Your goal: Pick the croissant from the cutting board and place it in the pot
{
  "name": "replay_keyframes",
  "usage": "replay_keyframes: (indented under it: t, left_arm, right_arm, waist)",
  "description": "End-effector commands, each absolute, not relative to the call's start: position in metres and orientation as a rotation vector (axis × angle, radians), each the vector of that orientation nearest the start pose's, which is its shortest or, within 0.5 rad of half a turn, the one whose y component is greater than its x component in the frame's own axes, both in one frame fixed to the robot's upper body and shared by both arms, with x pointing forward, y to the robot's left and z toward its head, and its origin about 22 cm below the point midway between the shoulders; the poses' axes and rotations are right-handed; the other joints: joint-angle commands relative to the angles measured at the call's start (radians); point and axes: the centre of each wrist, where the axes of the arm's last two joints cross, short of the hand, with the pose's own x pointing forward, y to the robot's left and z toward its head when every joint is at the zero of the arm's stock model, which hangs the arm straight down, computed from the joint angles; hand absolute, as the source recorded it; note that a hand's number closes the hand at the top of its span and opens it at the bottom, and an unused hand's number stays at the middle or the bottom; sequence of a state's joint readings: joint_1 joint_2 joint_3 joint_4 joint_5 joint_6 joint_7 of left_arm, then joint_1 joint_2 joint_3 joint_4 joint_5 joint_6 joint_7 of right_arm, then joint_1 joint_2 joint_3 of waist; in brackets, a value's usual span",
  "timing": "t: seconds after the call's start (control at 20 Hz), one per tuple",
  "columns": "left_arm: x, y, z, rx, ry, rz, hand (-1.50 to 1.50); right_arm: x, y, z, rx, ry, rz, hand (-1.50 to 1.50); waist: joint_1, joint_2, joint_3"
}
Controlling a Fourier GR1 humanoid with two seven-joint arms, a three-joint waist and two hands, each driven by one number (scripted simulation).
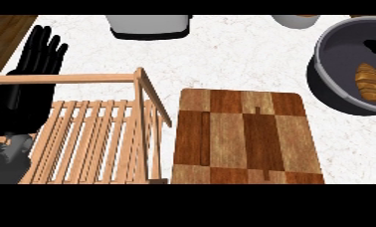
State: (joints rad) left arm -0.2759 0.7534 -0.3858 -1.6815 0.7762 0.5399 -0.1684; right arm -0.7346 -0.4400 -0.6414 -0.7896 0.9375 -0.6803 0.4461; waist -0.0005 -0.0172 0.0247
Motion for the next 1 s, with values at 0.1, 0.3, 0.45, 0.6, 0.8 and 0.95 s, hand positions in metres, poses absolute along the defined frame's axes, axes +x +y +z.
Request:
replay_keyframes:
  t: [0.1,0.3,0.45,0.6,0.8,0.95]
  left_arm:
    - [0.290,0.273,0.091,0.118,-1.768,0.056,0.00]
    - [0.277,0.281,0.082,0.138,-1.740,0.068,0.00]
    - [0.277,0.283,0.088,0.142,-1.741,0.071,0.00]
    - [0.273,0.286,0.096,0.148,-1.753,0.068,0.00]
    - [0.282,0.280,0.086,0.131,-1.759,0.065,0.00]
    - [0.287,0.268,0.094,0.157,-1.745,0.098,0.00]
  right_arm:
    - [0.363,-0.422,0.112,-1.433,-1.169,-0.680,-1.50]
    - [0.333,-0.441,0.110,-1.499,-1.227,-0.742,-1.50]
    - [0.309,-0.441,0.098,-1.493,-1.266,-0.785,-1.50]
    - [0.271,-0.458,0.087,-1.509,-1.289,-0.797,-1.50]
    - [0.250,-0.463,0.097,-1.514,-1.314,-0.822,-1.50]
    - [0.214,-0.465,0.087,-1.519,-1.317,-0.813,-1.50]
  waist:
    - [-0.026,0.020,-0.024]
    - [-0.028,0.015,-0.025]
    - [-0.037,0.011,-0.025]
    - [-0.034,0.010,-0.024]
    - [-0.033,0.015,-0.025]
    - [-0.063,0.013,-0.024]
